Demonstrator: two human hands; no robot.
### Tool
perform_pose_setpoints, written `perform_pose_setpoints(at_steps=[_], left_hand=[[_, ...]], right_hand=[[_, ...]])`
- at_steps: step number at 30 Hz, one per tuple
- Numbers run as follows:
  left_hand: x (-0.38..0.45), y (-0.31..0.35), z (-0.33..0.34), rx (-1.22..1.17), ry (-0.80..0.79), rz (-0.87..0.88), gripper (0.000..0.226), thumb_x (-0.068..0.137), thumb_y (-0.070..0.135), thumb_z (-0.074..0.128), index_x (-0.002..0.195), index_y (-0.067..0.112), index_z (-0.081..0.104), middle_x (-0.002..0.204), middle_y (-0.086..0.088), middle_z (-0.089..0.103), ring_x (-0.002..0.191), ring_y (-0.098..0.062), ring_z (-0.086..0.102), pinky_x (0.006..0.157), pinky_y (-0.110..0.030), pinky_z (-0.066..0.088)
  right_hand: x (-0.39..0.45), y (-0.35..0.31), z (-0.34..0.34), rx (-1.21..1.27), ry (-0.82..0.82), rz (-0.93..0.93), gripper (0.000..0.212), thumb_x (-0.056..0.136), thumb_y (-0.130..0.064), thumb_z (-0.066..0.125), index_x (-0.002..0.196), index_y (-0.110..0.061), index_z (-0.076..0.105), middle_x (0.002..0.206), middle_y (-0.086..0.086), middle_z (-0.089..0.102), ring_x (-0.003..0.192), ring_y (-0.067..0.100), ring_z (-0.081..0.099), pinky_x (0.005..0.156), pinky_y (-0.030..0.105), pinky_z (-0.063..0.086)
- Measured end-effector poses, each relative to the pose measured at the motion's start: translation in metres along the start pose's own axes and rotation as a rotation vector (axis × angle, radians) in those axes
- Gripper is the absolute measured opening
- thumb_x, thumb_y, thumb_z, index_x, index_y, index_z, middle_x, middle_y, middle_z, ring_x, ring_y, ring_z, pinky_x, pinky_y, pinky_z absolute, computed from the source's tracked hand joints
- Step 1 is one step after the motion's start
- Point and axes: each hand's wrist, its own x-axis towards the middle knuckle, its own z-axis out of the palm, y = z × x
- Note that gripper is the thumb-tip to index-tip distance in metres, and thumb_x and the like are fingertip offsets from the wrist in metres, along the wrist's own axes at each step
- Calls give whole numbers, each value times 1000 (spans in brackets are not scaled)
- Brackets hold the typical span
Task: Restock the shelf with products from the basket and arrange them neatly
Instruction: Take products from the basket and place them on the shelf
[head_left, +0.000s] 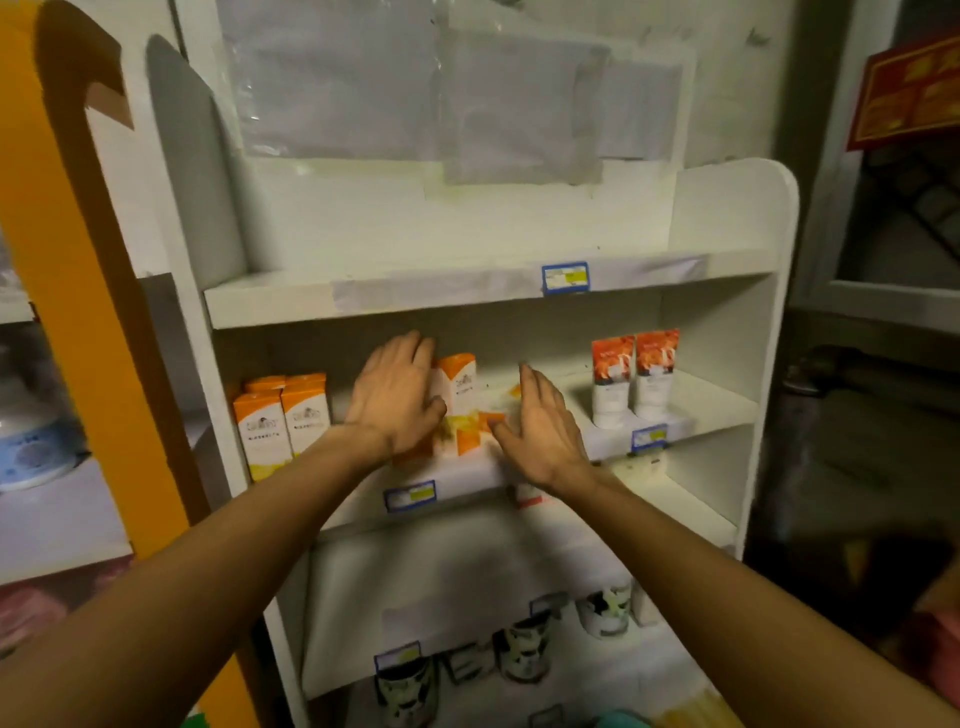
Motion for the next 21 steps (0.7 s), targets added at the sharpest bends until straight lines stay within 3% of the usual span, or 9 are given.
perform_pose_setpoints(at_steps=[3,11,17,21], left_hand=[[-15,35,10,-21,-38,101,72,85,33,64,147,6,39,154,-18,36,139,-35,36,116,-42,27],[-77,152,97,15,-329,286,78,96,51,48,157,11,21,164,-11,21,149,-30,21,123,-42,16],[-112,217,157,-44,-582,375,69,87,44,63,144,13,40,143,-11,47,126,-29,48,103,-40,43],[-131,242,202,-61,-705,405,66,92,48,58,146,14,40,147,-10,45,129,-30,48,103,-42,45]], right_hand=[[-39,37,-17,-104,-18,57,82,94,-46,54,156,-15,10,161,9,21,148,29,19,118,45,24],[-146,138,-44,-384,-246,283,78,98,-62,27,156,-12,13,164,10,12,152,30,-3,121,49,6],[-206,207,-43,-372,-334,424,77,97,-63,31,153,-12,22,161,9,21,152,30,3,120,49,10],[-246,251,-27,-367,-466,581,79,96,-63,34,156,-14,16,163,10,18,151,33,3,120,49,12]])
